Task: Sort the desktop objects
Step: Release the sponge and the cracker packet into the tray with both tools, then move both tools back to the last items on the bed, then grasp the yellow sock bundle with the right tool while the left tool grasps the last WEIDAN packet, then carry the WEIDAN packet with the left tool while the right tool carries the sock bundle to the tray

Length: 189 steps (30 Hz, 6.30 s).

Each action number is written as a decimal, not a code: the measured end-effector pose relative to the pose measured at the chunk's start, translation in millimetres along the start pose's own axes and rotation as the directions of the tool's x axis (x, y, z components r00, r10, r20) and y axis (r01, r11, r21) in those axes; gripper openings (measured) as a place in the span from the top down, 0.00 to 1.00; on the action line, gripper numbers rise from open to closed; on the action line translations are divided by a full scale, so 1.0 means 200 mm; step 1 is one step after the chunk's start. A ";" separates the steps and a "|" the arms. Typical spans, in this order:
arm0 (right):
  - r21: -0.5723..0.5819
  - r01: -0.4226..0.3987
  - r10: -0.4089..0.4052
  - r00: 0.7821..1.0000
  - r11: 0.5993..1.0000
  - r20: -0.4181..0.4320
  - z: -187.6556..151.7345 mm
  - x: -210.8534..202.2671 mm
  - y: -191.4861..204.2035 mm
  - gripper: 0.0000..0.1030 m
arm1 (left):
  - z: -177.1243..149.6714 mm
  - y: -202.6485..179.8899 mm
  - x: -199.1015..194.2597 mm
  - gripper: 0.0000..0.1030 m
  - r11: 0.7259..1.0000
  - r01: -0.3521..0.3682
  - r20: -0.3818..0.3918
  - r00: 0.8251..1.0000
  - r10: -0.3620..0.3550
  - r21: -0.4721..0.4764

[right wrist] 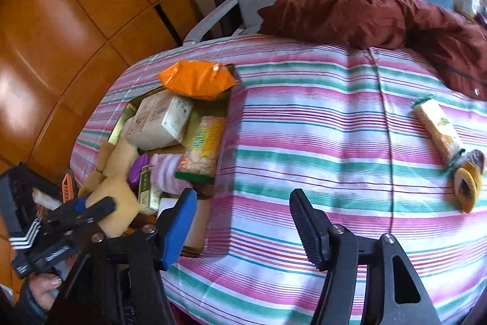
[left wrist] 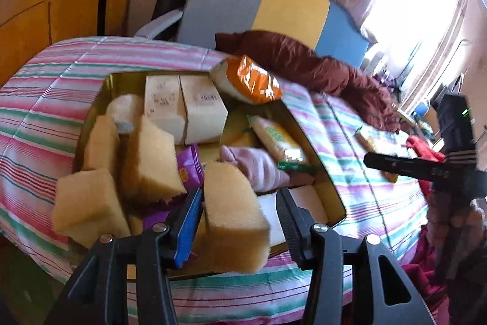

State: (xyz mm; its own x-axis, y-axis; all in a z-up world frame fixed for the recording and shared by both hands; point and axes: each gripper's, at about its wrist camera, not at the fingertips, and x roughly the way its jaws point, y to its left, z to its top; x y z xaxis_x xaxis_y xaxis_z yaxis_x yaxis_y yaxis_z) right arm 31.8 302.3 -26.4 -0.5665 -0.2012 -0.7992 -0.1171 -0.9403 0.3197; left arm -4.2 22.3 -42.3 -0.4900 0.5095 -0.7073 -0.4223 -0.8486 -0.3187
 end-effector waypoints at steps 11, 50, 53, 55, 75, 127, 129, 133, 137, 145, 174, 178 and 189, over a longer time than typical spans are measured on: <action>0.149 0.118 -0.124 0.992 0.982 0.032 0.03 -0.18 -0.38 0.33 | 0.19 0.01 -0.13 0.51 0.999 -0.036 0.112 0.993 0.040 -0.032; 0.122 0.416 -0.395 0.904 0.901 -0.161 0.11 -0.07 -1.20 0.71 | 0.28 -1.07 0.56 0.48 0.942 0.241 -0.277 0.945 -0.174 0.232; 0.157 0.412 -0.395 0.910 0.898 -0.129 0.11 -0.13 -1.21 0.76 | 0.28 -1.14 0.63 0.48 0.939 0.257 -0.304 0.935 -0.181 0.231; 0.185 0.422 -0.410 0.907 0.888 -0.099 0.12 -0.18 -1.23 0.76 | 0.28 -1.20 0.68 0.48 0.936 0.244 -0.302 0.939 -0.163 0.253; 0.330 0.417 -0.455 0.889 0.847 0.045 0.14 -0.44 -1.32 0.77 | 0.40 -1.66 1.46 0.48 0.983 0.167 -0.495 0.862 -0.110 0.072; 0.044 0.330 -0.333 0.939 0.943 0.092 0.13 -0.30 -1.02 0.77 | 0.22 -1.30 0.83 0.51 0.940 0.026 -0.172 0.985 0.036 0.341; 0.029 0.333 -0.334 0.938 0.942 0.089 0.13 -0.29 -1.01 0.77 | 0.23 -1.25 0.77 0.51 0.944 0.018 -0.151 0.988 0.034 0.331; 0.015 0.338 -0.338 0.938 0.941 0.081 0.13 -0.27 -1.00 0.77 | 0.26 -1.17 0.66 0.51 0.954 0.013 -0.115 0.993 0.023 0.298; -0.018 0.352 -0.351 0.935 0.936 0.057 0.12 -0.22 -0.97 0.77 | 0.28 -1.11 0.54 0.51 0.955 -0.006 -0.064 0.998 0.026 0.297; -0.056 0.350 -0.349 0.937 0.935 0.031 0.11 -0.17 -0.90 0.77 | 0.30 -0.96 0.35 0.51 0.957 -0.048 0.005 0.999 0.048 0.286; -0.240 0.001 0.015 0.998 0.971 0.065 0.16 -0.04 0.21 0.77 | 0.27 -0.30 0.00 0.51 0.979 -0.174 0.099 0.982 0.164 0.106; -0.238 -0.040 0.054 0.997 0.970 0.055 0.19 0.00 0.29 0.77 | 0.29 -0.17 -0.04 0.51 0.984 -0.170 0.107 0.980 0.165 0.046; -0.242 -0.098 0.109 0.993 0.965 0.035 0.30 0.18 0.45 0.69 | 0.33 0.03 -0.01 0.50 0.992 -0.111 0.079 0.990 0.115 -0.052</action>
State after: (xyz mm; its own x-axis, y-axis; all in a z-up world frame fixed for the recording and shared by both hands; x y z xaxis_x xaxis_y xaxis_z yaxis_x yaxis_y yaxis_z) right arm -47.6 226.5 3.6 -0.6038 -0.2932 -0.7413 0.1395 -0.9544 0.2639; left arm -55.6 25.2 -1.3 -0.5938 0.4182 -0.6874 -0.3250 -0.9062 -0.2706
